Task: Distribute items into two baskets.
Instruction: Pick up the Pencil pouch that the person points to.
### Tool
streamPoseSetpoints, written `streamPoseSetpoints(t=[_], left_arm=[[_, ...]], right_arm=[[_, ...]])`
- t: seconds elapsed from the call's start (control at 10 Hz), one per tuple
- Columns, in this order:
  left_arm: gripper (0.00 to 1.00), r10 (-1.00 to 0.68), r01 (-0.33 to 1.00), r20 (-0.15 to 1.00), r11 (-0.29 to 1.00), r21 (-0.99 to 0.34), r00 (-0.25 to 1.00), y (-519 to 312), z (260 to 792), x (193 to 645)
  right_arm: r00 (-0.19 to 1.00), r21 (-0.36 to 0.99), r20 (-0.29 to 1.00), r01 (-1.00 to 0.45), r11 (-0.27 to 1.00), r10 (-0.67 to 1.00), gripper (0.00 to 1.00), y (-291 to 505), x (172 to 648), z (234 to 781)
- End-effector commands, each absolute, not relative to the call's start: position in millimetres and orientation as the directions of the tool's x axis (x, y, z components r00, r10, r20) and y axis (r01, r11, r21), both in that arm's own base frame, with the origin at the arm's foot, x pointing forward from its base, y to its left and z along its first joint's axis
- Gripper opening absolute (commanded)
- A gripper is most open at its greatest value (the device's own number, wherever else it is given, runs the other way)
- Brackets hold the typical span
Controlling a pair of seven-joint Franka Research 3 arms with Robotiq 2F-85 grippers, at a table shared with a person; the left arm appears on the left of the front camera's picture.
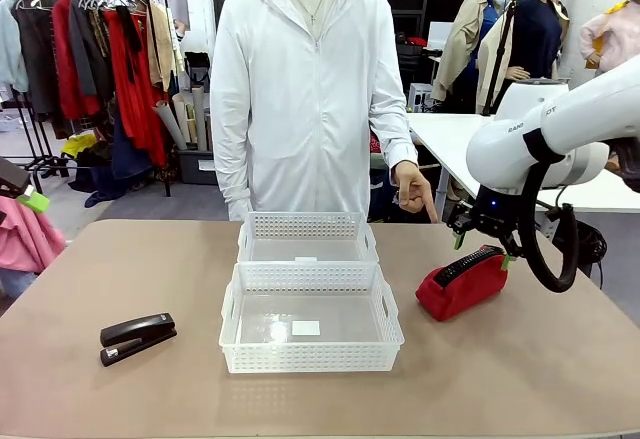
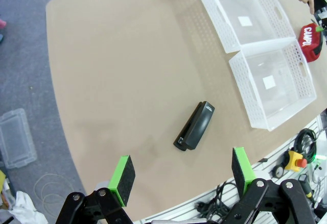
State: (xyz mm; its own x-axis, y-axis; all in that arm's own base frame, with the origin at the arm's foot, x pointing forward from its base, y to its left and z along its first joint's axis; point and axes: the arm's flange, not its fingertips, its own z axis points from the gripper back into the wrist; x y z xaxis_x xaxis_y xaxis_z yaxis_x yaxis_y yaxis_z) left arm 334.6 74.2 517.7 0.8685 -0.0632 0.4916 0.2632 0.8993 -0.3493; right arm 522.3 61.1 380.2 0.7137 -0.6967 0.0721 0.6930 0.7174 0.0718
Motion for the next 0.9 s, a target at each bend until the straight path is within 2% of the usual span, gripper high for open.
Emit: streamPoseSetpoints(t=[0.0,0.4,0.7,0.8], left_arm=[[0.98,-0.060,0.266,0.494,0.895,-0.357,0.867,75,517,334],[0.98,-0.060,0.266,0.494,0.895,-0.357,0.867,75,517,334],[0.98,-0.060,0.266,0.494,0.895,-0.357,0.867,75,517,334],[0.98,-0.060,0.266,0.494,0.895,-0.357,0.867,75,517,334]], right_arm=[[0.677,0.066,0.068,0.730,0.680,-0.733,1.00,60,524,370],[0.676,0.080,-0.017,0.735,0.673,-0.737,1.00,56,525,328],[0.689,0.091,-0.063,0.724,0.683,-0.722,1.00,60,521,317],[0.726,0.104,-0.104,0.687,0.719,-0.679,1.00,58,520,319]])
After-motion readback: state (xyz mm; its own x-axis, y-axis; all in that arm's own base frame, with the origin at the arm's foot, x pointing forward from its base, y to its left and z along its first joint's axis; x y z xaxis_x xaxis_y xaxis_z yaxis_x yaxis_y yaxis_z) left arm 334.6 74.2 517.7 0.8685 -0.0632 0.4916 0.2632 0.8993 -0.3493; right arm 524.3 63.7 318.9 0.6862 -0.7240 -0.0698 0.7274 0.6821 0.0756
